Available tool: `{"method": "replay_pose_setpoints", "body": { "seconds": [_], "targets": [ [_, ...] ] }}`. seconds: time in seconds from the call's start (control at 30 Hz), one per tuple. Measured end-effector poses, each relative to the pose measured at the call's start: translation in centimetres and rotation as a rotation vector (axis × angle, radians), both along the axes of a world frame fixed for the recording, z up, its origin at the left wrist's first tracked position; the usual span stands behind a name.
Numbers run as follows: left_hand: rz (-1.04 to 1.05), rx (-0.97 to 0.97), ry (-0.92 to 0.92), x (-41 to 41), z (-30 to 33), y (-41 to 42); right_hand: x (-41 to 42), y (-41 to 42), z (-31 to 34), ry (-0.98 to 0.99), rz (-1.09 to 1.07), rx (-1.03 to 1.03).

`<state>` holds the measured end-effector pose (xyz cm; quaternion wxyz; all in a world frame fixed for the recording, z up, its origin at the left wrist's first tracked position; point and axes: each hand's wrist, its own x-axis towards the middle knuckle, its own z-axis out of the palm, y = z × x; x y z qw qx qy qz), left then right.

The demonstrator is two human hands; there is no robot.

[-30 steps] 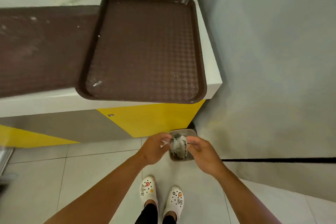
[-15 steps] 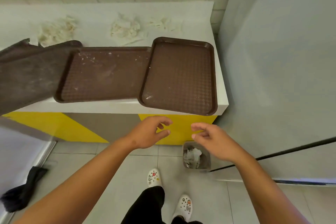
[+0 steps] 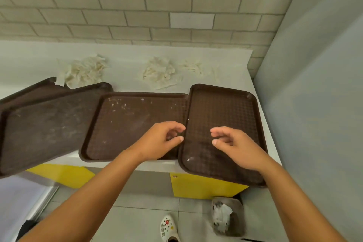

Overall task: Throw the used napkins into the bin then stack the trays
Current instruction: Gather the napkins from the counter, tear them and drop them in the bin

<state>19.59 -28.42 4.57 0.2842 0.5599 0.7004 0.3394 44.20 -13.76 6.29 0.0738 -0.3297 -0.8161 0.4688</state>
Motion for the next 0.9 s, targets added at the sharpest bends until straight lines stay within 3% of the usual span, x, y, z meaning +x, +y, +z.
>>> {"method": "replay_pose_setpoints", "body": {
  "seconds": [0.53, 0.9],
  "targets": [
    [-0.083, -0.030, 0.111, -12.2, 0.4, 14.8, -11.5, 12.2, 1.0, -0.160, 0.062, 0.168],
    [-0.091, -0.145, 0.264, -15.3, -1.3, 29.6, -15.8, 27.3, -1.2, -0.361, 0.067, 0.331]
  ]
}}
